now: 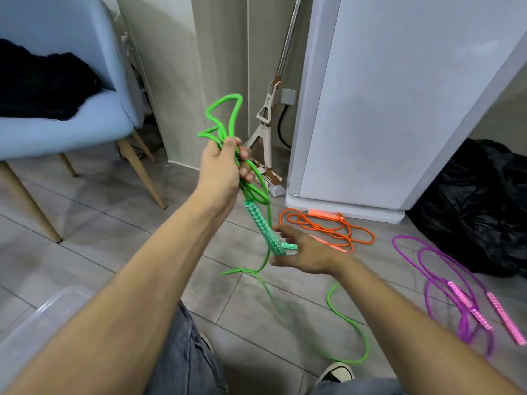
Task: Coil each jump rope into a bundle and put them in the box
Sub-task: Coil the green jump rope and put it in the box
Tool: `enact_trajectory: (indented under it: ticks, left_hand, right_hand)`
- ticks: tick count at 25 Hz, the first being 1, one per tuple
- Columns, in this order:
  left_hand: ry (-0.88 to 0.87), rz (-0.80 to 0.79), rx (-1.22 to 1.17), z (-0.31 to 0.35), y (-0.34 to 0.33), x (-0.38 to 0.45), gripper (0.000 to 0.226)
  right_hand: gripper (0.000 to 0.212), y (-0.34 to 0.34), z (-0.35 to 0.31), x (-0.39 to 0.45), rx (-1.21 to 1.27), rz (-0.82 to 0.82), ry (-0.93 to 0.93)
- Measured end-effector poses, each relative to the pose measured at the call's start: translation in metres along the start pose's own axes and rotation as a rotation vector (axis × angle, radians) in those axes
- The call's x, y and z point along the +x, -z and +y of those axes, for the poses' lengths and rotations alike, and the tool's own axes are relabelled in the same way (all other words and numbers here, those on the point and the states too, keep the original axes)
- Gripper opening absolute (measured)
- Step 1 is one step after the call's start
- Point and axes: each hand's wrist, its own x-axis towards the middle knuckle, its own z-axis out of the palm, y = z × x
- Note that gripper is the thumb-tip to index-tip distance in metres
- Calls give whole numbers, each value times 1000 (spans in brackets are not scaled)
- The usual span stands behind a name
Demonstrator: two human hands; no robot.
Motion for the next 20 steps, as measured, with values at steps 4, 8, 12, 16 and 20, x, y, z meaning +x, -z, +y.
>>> enact_trajectory:
  ticks: [4, 8, 12, 16, 20]
  left_hand:
    - [43, -126, 115, -6, 1, -2, 20]
    - [-10, -129, 277, -1, 9, 4, 19]
    - [4, -161, 251, -2, 7, 1, 17]
    - [-21, -150, 258, -5, 9, -3, 19]
    - [-1, -110, 172, -5, 8, -3, 19]
  right_hand:
    - [19, -19, -45, 6, 195, 90, 219]
    - [19, 12, -45, -13, 275, -133, 169]
    - [31, 27, -56, -28, 673, -113, 164]
    - [27, 38, -68, -34, 530, 182, 191]
    - [23, 48, -75, -50, 264, 319, 283]
